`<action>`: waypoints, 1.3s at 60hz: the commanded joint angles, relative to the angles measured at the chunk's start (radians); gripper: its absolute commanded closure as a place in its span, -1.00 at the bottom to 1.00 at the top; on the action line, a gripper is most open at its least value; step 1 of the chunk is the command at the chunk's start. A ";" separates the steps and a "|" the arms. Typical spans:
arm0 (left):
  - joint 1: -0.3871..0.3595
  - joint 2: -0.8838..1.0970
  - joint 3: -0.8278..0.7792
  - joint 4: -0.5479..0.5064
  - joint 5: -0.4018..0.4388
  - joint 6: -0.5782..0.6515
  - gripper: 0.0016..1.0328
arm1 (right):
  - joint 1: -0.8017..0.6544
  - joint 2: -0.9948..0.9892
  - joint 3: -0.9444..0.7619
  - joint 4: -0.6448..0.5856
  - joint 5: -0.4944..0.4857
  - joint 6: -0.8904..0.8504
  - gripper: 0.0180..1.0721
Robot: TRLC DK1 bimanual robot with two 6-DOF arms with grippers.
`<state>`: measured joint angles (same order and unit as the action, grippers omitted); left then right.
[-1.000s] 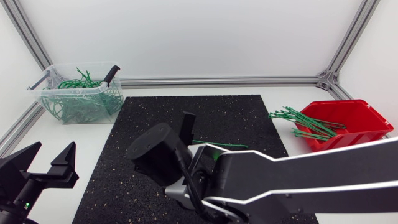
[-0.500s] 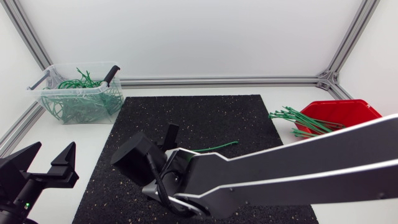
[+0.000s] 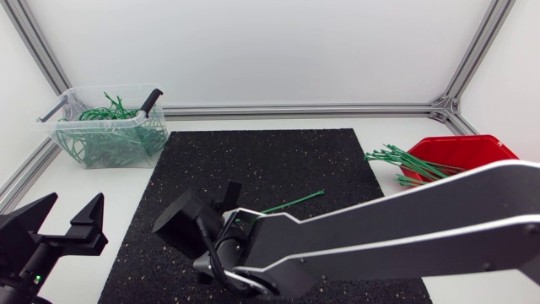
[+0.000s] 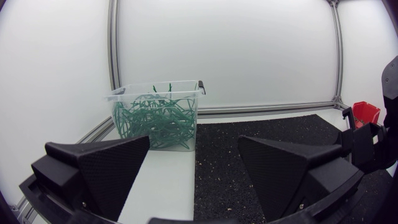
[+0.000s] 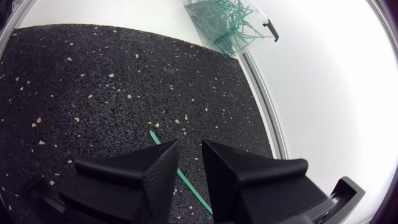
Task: Take a green cable tie from the red box, thread the tail through the head to close it, then place it in the transparent bin on the left.
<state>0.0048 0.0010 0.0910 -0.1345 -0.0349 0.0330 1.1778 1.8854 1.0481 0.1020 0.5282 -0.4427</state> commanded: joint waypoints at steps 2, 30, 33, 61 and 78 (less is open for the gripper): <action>-0.006 0.010 -0.034 -0.062 0.000 -0.004 -0.92 | 0.013 -0.005 0.012 -0.030 -0.023 0.044 0.27; -0.008 0.010 -0.034 -0.062 -0.002 -0.004 -0.92 | -0.204 -0.296 -0.109 -0.170 -0.326 0.056 -0.50; -0.009 0.010 -0.034 -0.062 -0.002 -0.004 -0.92 | -0.248 -0.328 -0.119 -0.200 -0.375 0.045 -0.50; -0.005 -0.010 -0.022 -0.059 -0.002 0.022 -0.92 | -0.596 -0.364 0.001 -0.562 -0.749 -0.186 -0.83; 0.001 0.287 0.122 -0.034 -0.002 0.016 -0.91 | -0.681 -0.286 0.018 -0.662 -0.772 -0.429 -0.83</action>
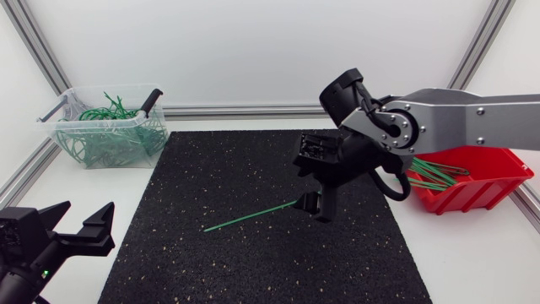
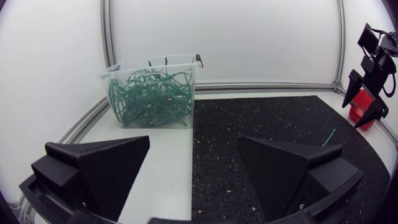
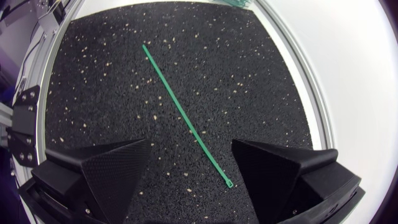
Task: Take a green cable tie from the red box, thread the tail through the head to close it, then place it in the transparent bin on the left.
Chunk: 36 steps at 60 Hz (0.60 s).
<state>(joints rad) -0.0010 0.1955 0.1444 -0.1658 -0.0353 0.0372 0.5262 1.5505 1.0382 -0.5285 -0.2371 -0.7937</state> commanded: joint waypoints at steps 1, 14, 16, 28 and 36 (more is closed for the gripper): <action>0.007 0.108 0.077 -0.003 -0.002 0.010 -0.91 | -0.037 0.057 0.033 -0.036 -0.007 -0.084 -0.83; -0.014 0.174 0.138 -0.001 0.000 0.013 -0.91 | -0.114 0.146 0.089 -0.062 -0.028 -0.197 -0.82; -0.025 0.186 0.149 -0.003 0.006 0.013 -0.90 | -0.121 0.168 0.100 -0.061 -0.028 -0.213 -0.82; -0.062 0.380 0.267 -0.046 0.028 0.013 -0.88 | -0.158 0.296 0.187 -0.103 -0.027 -0.300 -0.73; -0.063 0.478 0.331 -0.086 0.075 0.016 -0.88 | -0.175 0.347 0.235 -0.151 -0.024 -0.351 -0.72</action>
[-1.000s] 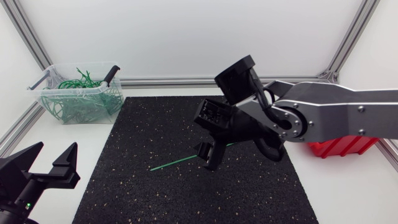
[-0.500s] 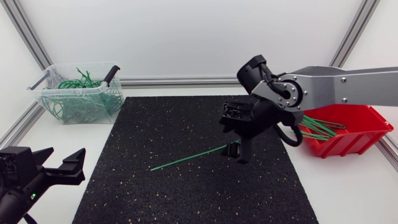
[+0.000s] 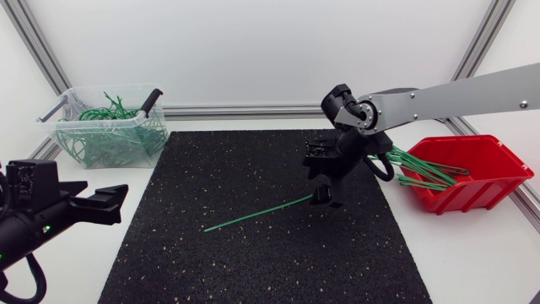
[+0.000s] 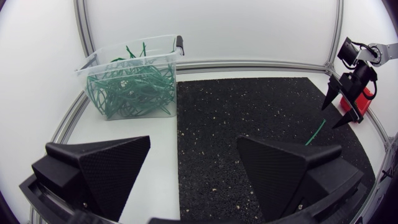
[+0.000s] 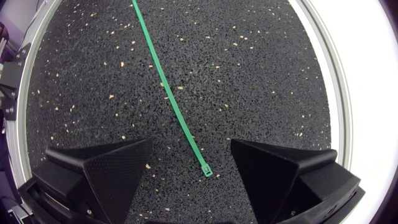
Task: Take a green cable tie from the red box, thread the tail through the head to close it, then place it in the transparent bin on the left.
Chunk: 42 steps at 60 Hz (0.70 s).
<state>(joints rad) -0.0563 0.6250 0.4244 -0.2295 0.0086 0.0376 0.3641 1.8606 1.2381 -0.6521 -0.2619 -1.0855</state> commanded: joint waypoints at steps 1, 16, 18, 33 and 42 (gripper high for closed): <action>-0.008 0.056 0.060 -0.033 0.054 0.016 -0.87 | -0.017 0.043 0.041 -0.030 0.003 -0.062 -0.72; -0.051 0.165 0.143 -0.056 0.082 0.070 -0.87 | -0.031 0.123 0.112 -0.060 0.027 -0.113 -0.50; -0.053 0.177 0.152 -0.060 0.082 0.093 -0.87 | -0.028 0.135 0.123 -0.063 0.030 -0.116 -0.49; -0.091 0.300 0.232 -0.126 0.100 0.297 -0.87 | -0.014 0.176 0.176 -0.123 0.041 -0.146 -0.28; -0.128 0.328 0.234 -0.126 0.188 0.331 -0.86 | -0.007 0.203 0.187 -0.132 0.059 -0.157 -0.13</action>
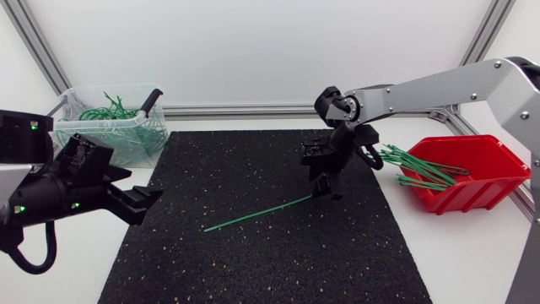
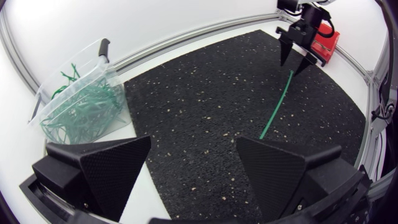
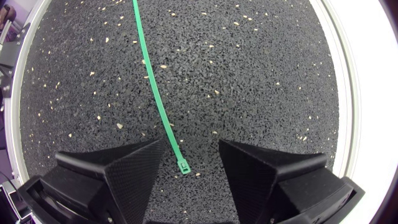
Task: Take a green cable tie from the red box, thread the tail through the head to close it, then place it in the transparent bin on the left.
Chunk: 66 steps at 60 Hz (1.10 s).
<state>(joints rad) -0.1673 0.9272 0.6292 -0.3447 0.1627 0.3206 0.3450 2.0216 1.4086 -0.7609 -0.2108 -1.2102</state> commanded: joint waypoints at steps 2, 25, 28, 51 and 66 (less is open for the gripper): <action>-0.020 0.036 0.032 -0.011 0.057 0.049 -0.86 | 0.014 0.049 0.021 -0.031 0.011 -0.034 -0.13; -0.008 0.176 0.090 0.015 0.245 0.112 -0.86 | 0.034 0.088 0.053 -0.067 0.060 -0.046 0.51; -0.009 0.183 0.092 0.016 0.268 0.124 -0.86 | 0.035 0.098 0.062 -0.080 0.068 -0.046 0.51; -0.020 0.222 0.107 0.038 0.319 0.156 -0.86 | 0.045 0.097 0.082 -0.126 0.108 -0.052 0.78; -0.021 0.265 0.152 0.000 0.359 0.156 -0.86 | 0.052 -0.040 0.018 -0.110 0.100 -0.069 0.78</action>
<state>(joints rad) -0.1810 1.1698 0.7364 -0.3271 0.4976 0.4503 0.3855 2.0552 1.4696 -0.8810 -0.1173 -1.2434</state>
